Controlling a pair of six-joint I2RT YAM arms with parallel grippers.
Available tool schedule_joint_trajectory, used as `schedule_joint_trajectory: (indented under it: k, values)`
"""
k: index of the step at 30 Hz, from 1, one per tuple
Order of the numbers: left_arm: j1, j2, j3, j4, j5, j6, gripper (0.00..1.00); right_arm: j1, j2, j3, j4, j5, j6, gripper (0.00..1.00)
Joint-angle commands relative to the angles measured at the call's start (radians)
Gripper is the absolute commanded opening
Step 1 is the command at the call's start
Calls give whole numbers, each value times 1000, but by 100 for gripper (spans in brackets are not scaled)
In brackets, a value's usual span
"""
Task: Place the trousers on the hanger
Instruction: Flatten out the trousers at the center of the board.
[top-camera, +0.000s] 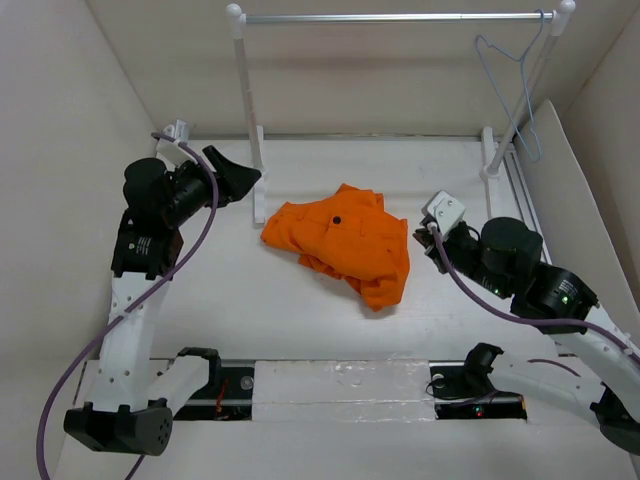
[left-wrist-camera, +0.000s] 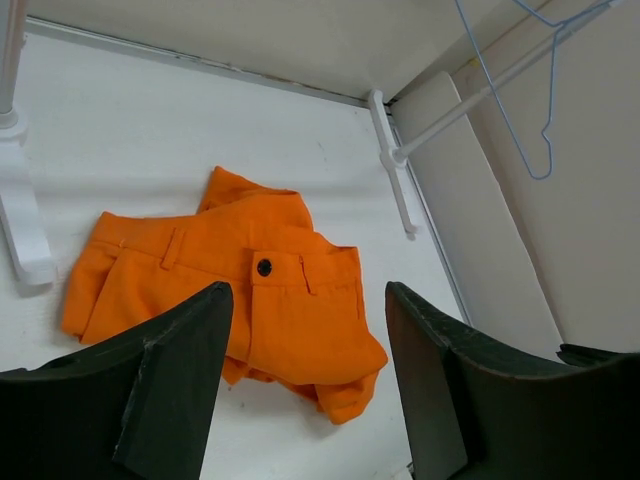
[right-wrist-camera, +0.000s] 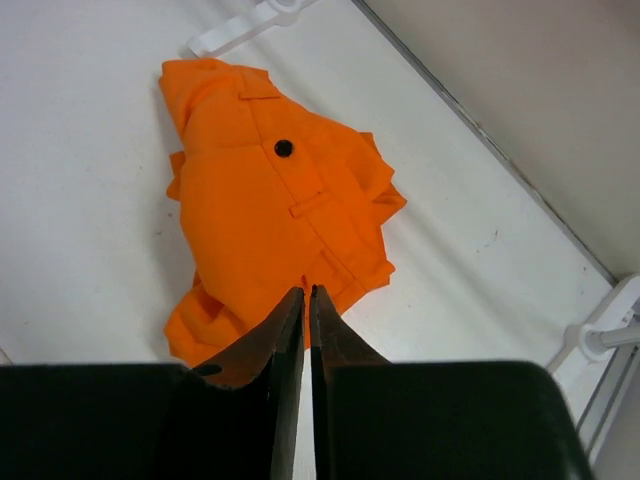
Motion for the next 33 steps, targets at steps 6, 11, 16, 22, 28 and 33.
schedule_joint_trajectory:
  k: [6,11,16,22,28,33]
  values:
    - [5,0,-16,0,-30,36,54,5,10,45,4,8,-9,52]
    - [5,0,-62,-65,-121,55,42,5,33,41,-1,-2,-13,0]
    - [5,13,-148,-145,-218,47,0,5,102,-13,22,-58,-19,0]
    - [-50,37,-326,-55,-242,-28,26,5,217,-79,137,-115,-14,61]
    - [-50,137,-476,76,-241,-138,58,-56,477,-55,366,-277,-69,81]
    - [-50,90,-504,121,-268,-184,57,-65,776,129,353,-327,-124,81]
